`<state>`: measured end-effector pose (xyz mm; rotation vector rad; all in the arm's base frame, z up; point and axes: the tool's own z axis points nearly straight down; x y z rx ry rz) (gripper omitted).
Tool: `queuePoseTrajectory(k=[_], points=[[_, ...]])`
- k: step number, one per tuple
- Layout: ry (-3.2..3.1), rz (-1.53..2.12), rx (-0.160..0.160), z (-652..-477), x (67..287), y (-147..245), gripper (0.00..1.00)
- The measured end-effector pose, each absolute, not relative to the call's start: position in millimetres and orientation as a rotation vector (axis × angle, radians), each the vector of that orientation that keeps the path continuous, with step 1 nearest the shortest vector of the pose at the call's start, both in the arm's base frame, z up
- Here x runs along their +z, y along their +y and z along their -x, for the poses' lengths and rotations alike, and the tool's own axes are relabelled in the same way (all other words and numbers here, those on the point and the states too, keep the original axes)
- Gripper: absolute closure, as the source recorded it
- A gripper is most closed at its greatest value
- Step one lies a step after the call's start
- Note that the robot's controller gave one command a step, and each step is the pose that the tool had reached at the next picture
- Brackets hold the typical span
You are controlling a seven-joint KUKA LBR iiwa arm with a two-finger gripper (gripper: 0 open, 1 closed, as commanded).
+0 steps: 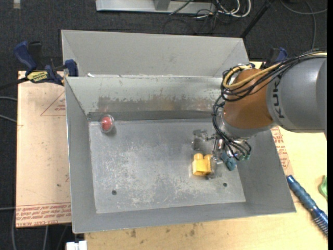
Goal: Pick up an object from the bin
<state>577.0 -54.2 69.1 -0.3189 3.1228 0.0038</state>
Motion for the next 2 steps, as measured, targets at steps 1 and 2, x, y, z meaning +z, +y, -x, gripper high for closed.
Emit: queuePoseTrajectory(k=[1, 2], points=[[3.123, 0.316, 0.001, -576.4, 69.6, -56.0, 1.0], [3.114, 0.303, -0.004, -599.3, 212.4, -82.0, 1.0]])
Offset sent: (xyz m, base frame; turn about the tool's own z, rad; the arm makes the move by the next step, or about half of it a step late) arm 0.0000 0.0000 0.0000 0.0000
